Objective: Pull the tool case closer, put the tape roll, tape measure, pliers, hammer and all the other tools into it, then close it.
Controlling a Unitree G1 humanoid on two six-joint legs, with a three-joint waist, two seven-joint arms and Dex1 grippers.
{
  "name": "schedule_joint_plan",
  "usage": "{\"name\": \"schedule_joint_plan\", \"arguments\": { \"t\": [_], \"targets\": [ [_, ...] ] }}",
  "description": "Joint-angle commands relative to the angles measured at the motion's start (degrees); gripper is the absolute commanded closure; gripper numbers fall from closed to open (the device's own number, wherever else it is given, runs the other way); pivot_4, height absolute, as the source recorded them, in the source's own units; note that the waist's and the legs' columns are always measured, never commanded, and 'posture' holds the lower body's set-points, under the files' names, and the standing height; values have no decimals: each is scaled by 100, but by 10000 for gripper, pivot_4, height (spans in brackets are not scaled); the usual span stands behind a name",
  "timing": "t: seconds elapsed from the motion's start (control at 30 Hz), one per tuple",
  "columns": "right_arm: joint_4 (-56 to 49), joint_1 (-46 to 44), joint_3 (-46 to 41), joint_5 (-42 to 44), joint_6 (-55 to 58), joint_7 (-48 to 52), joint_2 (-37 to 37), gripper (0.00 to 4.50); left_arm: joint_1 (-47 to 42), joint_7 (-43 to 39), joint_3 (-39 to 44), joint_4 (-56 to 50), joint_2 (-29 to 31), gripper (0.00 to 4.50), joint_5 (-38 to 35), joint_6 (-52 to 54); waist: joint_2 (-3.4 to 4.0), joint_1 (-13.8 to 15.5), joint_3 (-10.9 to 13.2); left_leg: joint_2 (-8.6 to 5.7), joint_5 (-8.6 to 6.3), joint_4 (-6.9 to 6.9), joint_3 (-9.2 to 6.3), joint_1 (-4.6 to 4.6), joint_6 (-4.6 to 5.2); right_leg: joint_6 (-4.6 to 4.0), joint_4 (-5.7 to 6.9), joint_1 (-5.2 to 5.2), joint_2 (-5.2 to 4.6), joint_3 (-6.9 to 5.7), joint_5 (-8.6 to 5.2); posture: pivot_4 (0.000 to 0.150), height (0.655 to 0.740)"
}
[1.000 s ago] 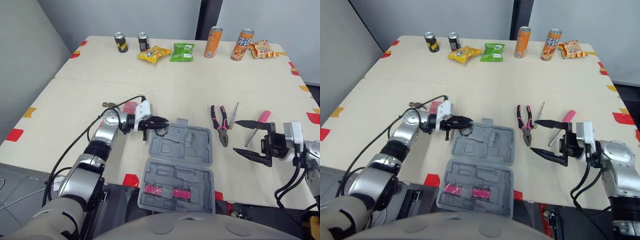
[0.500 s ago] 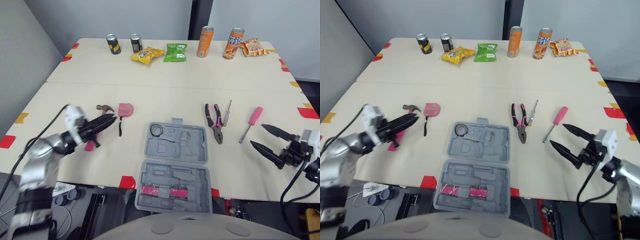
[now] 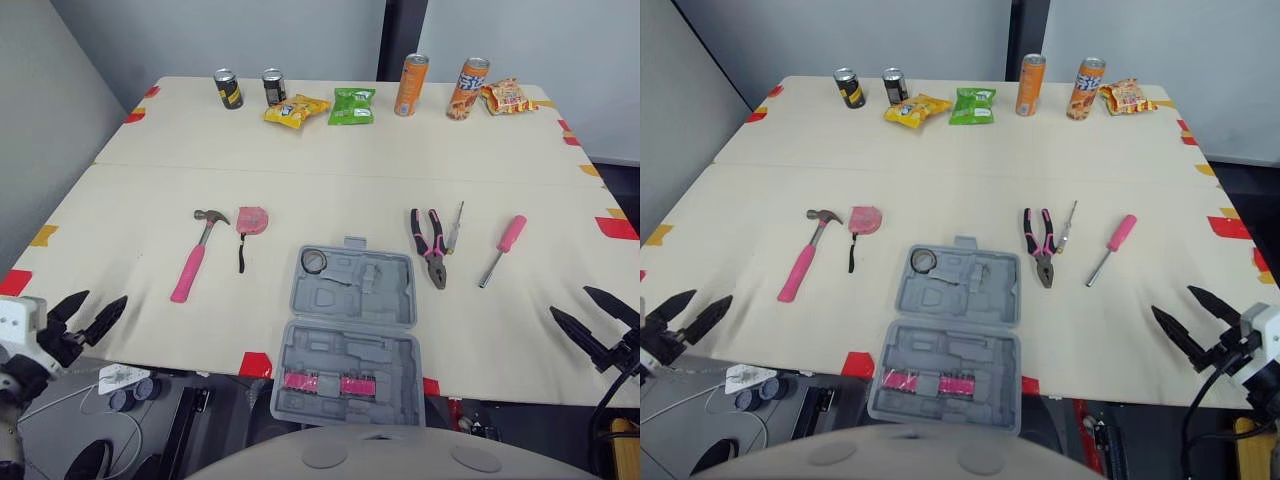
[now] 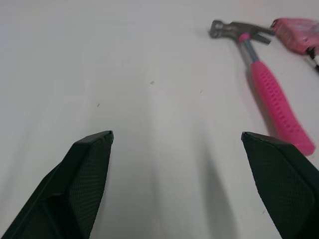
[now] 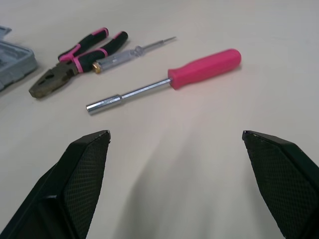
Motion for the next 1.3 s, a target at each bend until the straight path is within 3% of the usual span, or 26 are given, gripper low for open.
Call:
{"name": "schedule_joint_plan", "arguments": {
  "t": [0.03,0.37,0.5,0.7,0.8,1.03,1.3],
  "targets": [
    [35,-31,-182,19,-147,0,-42,0,-45,-12,53,-3,134,472,23,-196,0,1,0,0,0,0,-1,0,0,0,0,1,0,-1,0,1500,7400],
    [-226,-138,-180,117,-67,16,-16,0,-284,-84,-251,-291,135,472,22,-162,3,-8,0,1,-1,1,-8,2,16,6,2,6,0,-7,3,1500,7400],
    [-708,-159,-109,186,13,54,5,0,-304,-89,-441,-797,99,472,-9,16,3,-4,0,1,-1,2,-11,1,19,16,2,7,0,-8,9,1500,7400],
    [-1959,-136,262,540,582,600,-69,0,-96,122,-1124,-2382,-85,472,-67,849,6,-9,2,1,0,4,-21,0,38,34,5,7,0,-10,19,1500,7400],
    [-2470,-171,457,589,812,754,-136,0,-4,525,-1486,-3230,-251,472,-9,1291,9,-7,4,0,1,4,-22,0,47,33,5,7,0,-10,18,1500,7400],
    [-3338,-485,992,613,1182,1126,-324,0,-205,2360,-2371,-4630,-1021,472,521,2406,13,-21,7,-2,2,3,-28,-1,54,33,6,7,5,-9,18,1500,7400],
    [-3893,-784,1224,701,1474,1129,-325,0,-736,4154,-2744,-4744,-2138,472,1078,3089,12,8,7,-7,6,6,-29,-5,54,38,11,8,17,0,21,1500,7400]
  ]
}}
